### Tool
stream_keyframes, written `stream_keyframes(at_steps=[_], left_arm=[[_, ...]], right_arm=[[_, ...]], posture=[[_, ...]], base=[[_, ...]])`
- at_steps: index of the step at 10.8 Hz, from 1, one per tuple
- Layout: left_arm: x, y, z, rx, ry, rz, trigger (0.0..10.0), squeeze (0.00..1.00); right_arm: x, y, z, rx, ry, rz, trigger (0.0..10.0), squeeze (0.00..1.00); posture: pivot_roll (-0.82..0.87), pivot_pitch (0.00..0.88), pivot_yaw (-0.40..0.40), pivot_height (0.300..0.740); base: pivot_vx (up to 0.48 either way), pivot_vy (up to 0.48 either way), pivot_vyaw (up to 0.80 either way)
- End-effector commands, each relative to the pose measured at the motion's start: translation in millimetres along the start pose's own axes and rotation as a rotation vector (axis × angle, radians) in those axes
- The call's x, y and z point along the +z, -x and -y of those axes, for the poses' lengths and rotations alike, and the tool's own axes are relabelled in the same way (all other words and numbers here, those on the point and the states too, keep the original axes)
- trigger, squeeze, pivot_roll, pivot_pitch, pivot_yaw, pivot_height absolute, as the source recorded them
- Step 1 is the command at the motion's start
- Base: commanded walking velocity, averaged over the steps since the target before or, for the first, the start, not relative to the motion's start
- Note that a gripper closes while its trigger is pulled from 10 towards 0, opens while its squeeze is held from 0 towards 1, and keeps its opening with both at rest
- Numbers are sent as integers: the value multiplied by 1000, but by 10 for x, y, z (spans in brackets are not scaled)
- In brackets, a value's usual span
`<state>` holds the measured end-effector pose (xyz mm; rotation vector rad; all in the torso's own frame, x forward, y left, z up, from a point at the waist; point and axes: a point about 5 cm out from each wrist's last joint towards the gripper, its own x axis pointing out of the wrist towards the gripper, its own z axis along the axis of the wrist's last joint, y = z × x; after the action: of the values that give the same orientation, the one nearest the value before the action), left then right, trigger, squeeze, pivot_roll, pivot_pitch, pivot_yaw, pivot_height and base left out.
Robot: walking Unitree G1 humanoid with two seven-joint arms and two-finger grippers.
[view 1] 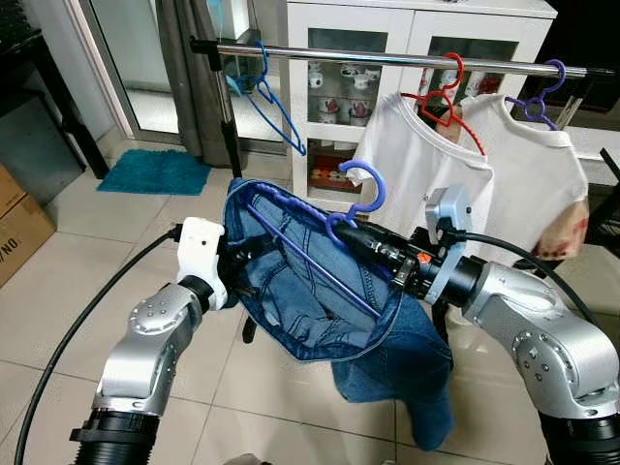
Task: Hang hanger
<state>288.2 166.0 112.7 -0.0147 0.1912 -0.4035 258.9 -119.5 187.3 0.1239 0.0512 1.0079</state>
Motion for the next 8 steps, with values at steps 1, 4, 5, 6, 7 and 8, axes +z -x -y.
stream_keyframes(at_steps=[1, 4, 5, 6, 7, 8], left_arm=[[33, 36, -27, 4, 8, 17, 0, 0], [274, 102, -136, 26, 13, 98, 0, 0], [387, 137, -176, 26, -11, 123, 0, 0], [555, 196, -161, -20, -23, 153, 0, 0], [625, 232, -106, -85, -48, 145, 0, 0], [692, 271, -68, -145, -73, 129, 0, 0]], right_arm=[[80, -3, -26, 14, 27, 23, 0, 0], [28, 9, -21, -5, 32, -3, 0, 0], [-6, 9, -1, -21, 43, -30, 0, 0], [-83, 32, 17, -29, 74, -93, 0, 0], [-126, 46, 28, -31, 91, -128, 0, 0], [-159, 59, 33, -25, 116, -166, 0, 0]], posture=[[-129, 0, 27, 740], [-129, 0, 33, 740], [-128, 0, 33, 740], [-122, 0, 30, 740], [-122, 0, 30, 740], [-120, 0, 32, 740]], base=[[0, 0, 0], [0, 0, 0], [0, 0, 0], [0, 0, 0], [0, 0, 0], [0, 0, 0]])
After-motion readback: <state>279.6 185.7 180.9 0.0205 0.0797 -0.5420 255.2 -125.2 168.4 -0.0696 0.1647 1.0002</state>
